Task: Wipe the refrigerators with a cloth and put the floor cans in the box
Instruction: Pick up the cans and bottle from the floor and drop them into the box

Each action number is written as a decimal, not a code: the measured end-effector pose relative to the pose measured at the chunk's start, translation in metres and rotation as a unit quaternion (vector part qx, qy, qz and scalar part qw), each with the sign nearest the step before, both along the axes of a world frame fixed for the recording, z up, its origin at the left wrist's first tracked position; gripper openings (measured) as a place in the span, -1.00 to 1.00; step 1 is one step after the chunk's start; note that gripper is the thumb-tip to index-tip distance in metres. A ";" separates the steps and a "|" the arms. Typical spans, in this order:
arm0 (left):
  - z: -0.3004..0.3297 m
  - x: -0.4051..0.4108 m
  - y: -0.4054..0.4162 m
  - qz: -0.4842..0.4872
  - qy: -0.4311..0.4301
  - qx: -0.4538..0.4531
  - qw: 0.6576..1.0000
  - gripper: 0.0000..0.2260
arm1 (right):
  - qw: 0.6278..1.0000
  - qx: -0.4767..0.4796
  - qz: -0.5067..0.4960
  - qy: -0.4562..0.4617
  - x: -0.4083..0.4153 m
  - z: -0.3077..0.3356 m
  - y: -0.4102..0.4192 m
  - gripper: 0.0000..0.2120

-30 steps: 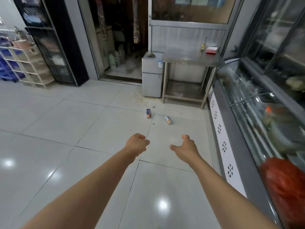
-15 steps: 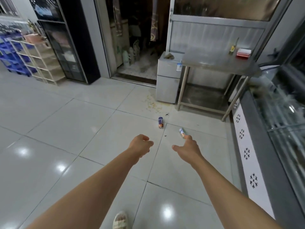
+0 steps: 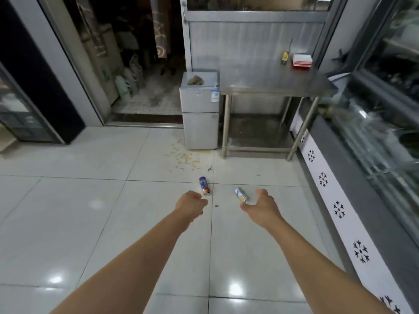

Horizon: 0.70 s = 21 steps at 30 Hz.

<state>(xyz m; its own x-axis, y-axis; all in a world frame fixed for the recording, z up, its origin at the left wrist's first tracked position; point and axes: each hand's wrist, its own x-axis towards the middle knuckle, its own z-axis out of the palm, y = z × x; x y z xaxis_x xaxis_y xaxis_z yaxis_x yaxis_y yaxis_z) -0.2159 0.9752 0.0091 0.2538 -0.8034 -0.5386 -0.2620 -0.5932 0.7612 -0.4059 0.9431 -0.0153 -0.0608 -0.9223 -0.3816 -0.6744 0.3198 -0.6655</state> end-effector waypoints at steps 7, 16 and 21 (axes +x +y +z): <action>-0.020 -0.007 -0.144 -0.022 -0.006 0.022 1.000 -0.94 | 1.000 0.017 -0.015 -0.019 0.005 -0.031 -0.143 -0.33; -0.046 -0.013 -0.305 -0.025 0.000 0.068 0.997 -0.91 | 0.998 0.067 0.000 -0.007 0.011 -0.057 -0.309 -0.28; -0.075 -0.004 -0.383 -0.021 0.017 0.101 0.995 -0.85 | 0.995 0.095 -0.013 0.000 0.015 -0.085 -0.371 -0.27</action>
